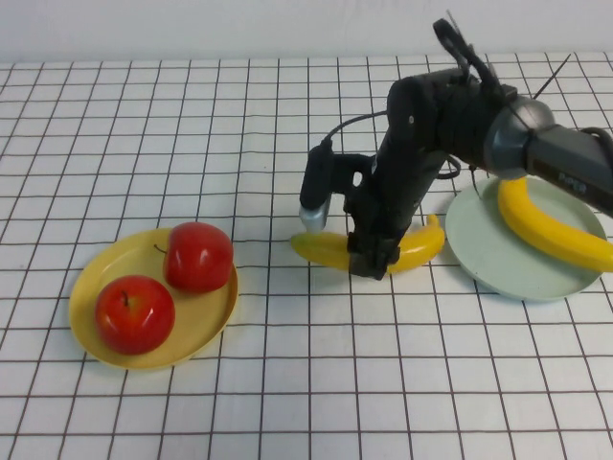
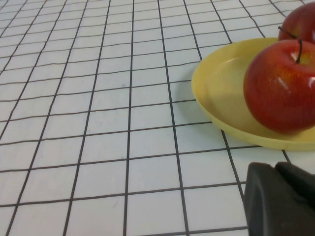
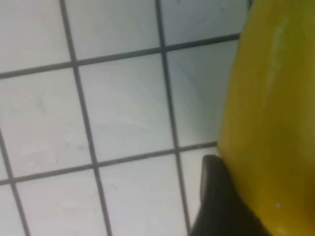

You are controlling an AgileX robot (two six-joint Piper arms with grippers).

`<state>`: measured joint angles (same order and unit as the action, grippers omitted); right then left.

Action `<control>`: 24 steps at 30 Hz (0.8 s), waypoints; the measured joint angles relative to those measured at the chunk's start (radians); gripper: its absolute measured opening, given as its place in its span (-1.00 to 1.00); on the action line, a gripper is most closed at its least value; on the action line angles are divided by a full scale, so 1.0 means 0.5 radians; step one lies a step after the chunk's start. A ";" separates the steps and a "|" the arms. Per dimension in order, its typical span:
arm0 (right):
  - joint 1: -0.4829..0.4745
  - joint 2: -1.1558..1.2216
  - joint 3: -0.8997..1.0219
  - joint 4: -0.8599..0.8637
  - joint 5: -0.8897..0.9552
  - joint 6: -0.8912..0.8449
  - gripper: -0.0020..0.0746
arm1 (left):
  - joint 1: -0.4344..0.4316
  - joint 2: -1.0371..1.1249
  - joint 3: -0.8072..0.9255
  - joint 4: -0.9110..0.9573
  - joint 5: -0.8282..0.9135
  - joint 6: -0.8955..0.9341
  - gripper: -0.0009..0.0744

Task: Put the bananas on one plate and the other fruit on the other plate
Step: Put another type of fruit in the right plate

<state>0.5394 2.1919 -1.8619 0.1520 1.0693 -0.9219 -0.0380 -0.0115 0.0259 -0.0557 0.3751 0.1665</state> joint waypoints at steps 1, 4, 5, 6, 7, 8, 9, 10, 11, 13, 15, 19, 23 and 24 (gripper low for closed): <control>-0.010 -0.030 0.000 -0.004 0.004 0.040 -0.11 | 0.000 0.000 0.000 0.000 0.000 0.000 -0.99; -0.057 -0.146 -0.002 -0.004 -0.009 0.244 -0.11 | 0.000 0.000 0.000 0.000 0.000 0.000 -0.99; -0.080 -0.184 -0.005 -0.004 -0.018 0.333 -0.11 | 0.000 0.000 0.000 0.000 0.000 0.000 -0.99; -0.117 -0.229 -0.009 -0.004 -0.023 0.474 -0.11 | 0.000 0.000 0.000 0.000 0.000 0.000 -0.99; -0.162 -0.268 -0.013 -0.004 -0.023 0.602 -0.11 | 0.000 0.000 0.000 0.000 0.000 0.000 -0.99; -0.214 -0.301 -0.022 -0.004 -0.019 0.774 -0.11 | 0.000 0.000 0.000 0.000 0.000 0.000 -0.99; -0.271 -0.325 -0.026 -0.004 0.000 0.944 -0.11 | 0.000 0.000 0.000 0.000 0.000 0.000 -0.99; -0.328 -0.339 -0.026 -0.004 0.031 1.086 -0.11 | 0.000 0.000 0.000 0.000 0.000 0.000 -0.99; -0.373 -0.343 -0.026 -0.004 0.058 1.185 -0.11 | 0.000 0.000 0.000 0.000 0.000 0.000 -0.99; -0.470 -0.343 0.015 -0.016 0.100 1.291 -0.11 | 0.000 0.000 0.000 0.000 0.000 0.000 -0.99; -0.533 -0.343 0.071 -0.031 0.120 1.331 -0.11 | 0.000 0.000 0.000 0.000 0.000 0.000 -0.99; -0.612 -0.343 0.211 -0.029 0.085 1.357 -0.11 | 0.000 0.000 0.000 0.000 0.000 0.000 -0.99; -0.650 -0.308 0.315 0.089 0.048 1.360 -0.11 | 0.000 0.000 0.000 0.000 0.000 0.000 -0.99; -0.650 -0.293 0.331 0.124 0.038 1.360 -0.11 | 0.000 0.000 0.000 0.000 0.000 0.000 -0.99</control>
<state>0.2142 2.0456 -1.6964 0.2140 1.0884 -0.2419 -0.0380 -0.0115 0.0259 -0.0557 0.3751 0.1665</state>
